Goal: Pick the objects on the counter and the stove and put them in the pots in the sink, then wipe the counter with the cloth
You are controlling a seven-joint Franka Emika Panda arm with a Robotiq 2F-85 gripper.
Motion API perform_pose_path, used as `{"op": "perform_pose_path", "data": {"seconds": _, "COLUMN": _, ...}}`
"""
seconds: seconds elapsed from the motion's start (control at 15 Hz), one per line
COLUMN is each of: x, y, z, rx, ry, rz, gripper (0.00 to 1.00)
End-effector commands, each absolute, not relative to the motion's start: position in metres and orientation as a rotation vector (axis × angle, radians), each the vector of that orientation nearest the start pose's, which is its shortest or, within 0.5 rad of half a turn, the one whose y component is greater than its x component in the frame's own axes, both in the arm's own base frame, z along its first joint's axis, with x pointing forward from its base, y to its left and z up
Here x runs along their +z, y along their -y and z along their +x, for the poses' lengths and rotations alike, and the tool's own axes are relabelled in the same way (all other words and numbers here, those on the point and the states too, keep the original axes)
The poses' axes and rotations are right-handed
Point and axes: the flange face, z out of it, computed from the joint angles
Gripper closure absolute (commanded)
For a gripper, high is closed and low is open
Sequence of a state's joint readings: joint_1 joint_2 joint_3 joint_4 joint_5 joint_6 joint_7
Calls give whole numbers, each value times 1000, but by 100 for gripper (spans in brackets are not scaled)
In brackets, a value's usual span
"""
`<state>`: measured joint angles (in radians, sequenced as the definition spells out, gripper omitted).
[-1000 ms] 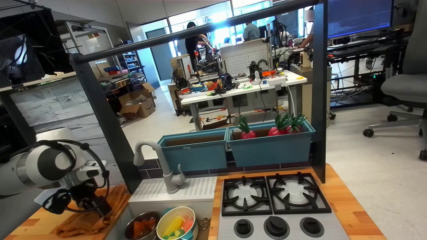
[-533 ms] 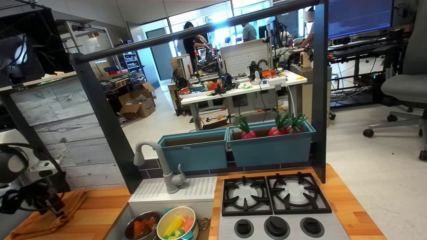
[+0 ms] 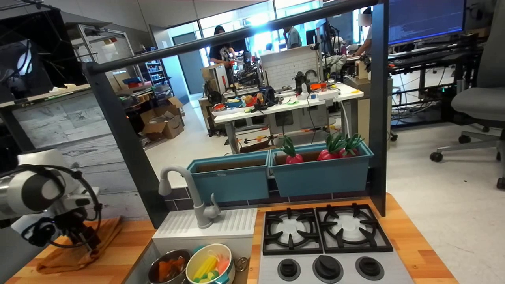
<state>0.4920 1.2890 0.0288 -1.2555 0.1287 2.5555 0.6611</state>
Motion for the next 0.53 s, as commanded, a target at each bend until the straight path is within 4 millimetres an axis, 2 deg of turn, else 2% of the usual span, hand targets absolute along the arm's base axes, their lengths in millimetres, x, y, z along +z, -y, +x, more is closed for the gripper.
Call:
{"op": "perform_pose_path", "data": {"seconds": 0.0, "x": -46, "y": -262, "z": 605, "rx": 167, "ry": -656, "rz": -3024, "gripper": 0}}
{"op": "perform_pose_path", "data": {"seconds": 0.13, "x": -50, "y": -234, "z": 601, "rx": 214, "ry": -713, "rz": -3035, "gripper": 0}}
{"op": "perform_pose_path", "data": {"seconds": 0.27, "x": -52, "y": -235, "z": 596, "rx": 231, "ry": -668, "rz": -3056, "gripper": 0}}
{"op": "perform_pose_path", "data": {"seconds": 0.4, "x": -54, "y": -262, "z": 589, "rx": 215, "ry": -561, "rz": -3093, "gripper": 0}}
{"op": "perform_pose_path", "data": {"seconds": 0.47, "x": -56, "y": -286, "z": 587, "rx": 202, "ry": -492, "rz": -3098, "gripper": 0}}
